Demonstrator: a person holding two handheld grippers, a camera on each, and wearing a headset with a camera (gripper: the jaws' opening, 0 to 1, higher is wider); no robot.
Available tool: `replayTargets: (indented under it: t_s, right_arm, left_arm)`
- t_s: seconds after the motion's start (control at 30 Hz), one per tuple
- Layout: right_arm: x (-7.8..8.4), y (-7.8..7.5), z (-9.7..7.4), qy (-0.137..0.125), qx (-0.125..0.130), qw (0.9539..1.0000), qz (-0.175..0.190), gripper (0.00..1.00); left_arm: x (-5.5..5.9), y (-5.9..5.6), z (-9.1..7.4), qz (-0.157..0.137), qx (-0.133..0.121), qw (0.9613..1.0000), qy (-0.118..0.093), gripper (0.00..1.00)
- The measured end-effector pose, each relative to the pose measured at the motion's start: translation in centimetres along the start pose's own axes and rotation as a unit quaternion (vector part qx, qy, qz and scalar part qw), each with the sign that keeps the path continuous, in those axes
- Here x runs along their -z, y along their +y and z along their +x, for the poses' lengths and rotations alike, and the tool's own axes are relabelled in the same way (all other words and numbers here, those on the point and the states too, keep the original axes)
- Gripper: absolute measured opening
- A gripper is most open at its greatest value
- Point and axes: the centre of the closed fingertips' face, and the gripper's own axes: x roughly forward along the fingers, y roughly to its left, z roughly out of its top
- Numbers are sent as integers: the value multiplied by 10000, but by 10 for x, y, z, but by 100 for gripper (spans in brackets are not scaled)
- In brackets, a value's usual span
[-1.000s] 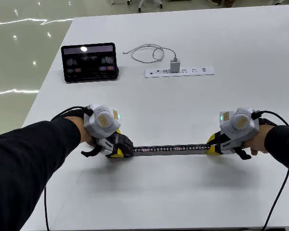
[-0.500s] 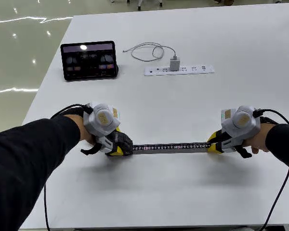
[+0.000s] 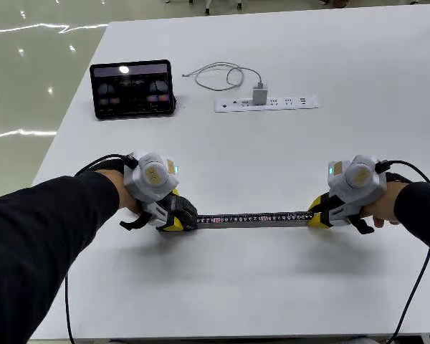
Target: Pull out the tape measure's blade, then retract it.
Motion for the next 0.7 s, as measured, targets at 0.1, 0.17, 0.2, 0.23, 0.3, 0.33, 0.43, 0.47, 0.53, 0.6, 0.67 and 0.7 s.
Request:
replayTargets:
  t_s: [0.1, 0.17, 0.2, 0.23, 0.3, 0.33, 0.43, 0.47, 0.53, 0.6, 0.67, 0.7]
  right_arm:
    - [1, -1, 0, 37, -8, 10000, -11, 10]
    - [1, -1, 0, 58, -7, 10000, -35, 11]
    - [1, -1, 0, 77, -10, 10000, -16, 11]
    - [1, 0, 1, 96, -11, 10000, -18, 11]
    - [0, 0, 1, 156, -4, 9999, -26, 11]
    - [0, 0, 1, 179, 4, 9998, -19, 11]
    - [1, 0, 1, 260, 0, 9996, -150, 12]
    - [2, -1, 2, 283, 0, 9995, -149, 12]
    - [2, -1, 2, 311, -3, 9993, -214, 12]
    - [2, -2, 2, 317, 8, 9994, -167, 12]
    - [4, -4, 3, 318, 39, 9993, -196, 12]
    - [4, -4, 3, 327, 98, 9992, -211, 13]
  left_arm:
    - [0, 0, 0, -4, 6, 10000, -17, 35]
    - [-1, 1, 0, -52, 36, 10000, -21, 35]
    - [-1, 1, 1, -26, 46, 10000, -41, 35]
    - [-1, 1, 1, -44, 54, 10000, -38, 35]
    - [-1, 2, 1, -51, 65, 10000, -33, 35]
    - [-1, 2, 1, -44, 68, 10000, -30, 35]
    - [-1, 3, 2, -43, 78, 10000, -34, 35]
    - [-1, 4, 3, -45, 70, 10000, -43, 35]
    - [-2, 5, 3, -165, 54, 9998, -106, 36]
    - [-2, 5, 2, -163, 62, 9998, -98, 36]
    - [-3, 6, 1, -336, 23, 9993, -145, 37]
    - [-2, 7, 1, -338, -24, 9993, -149, 38]
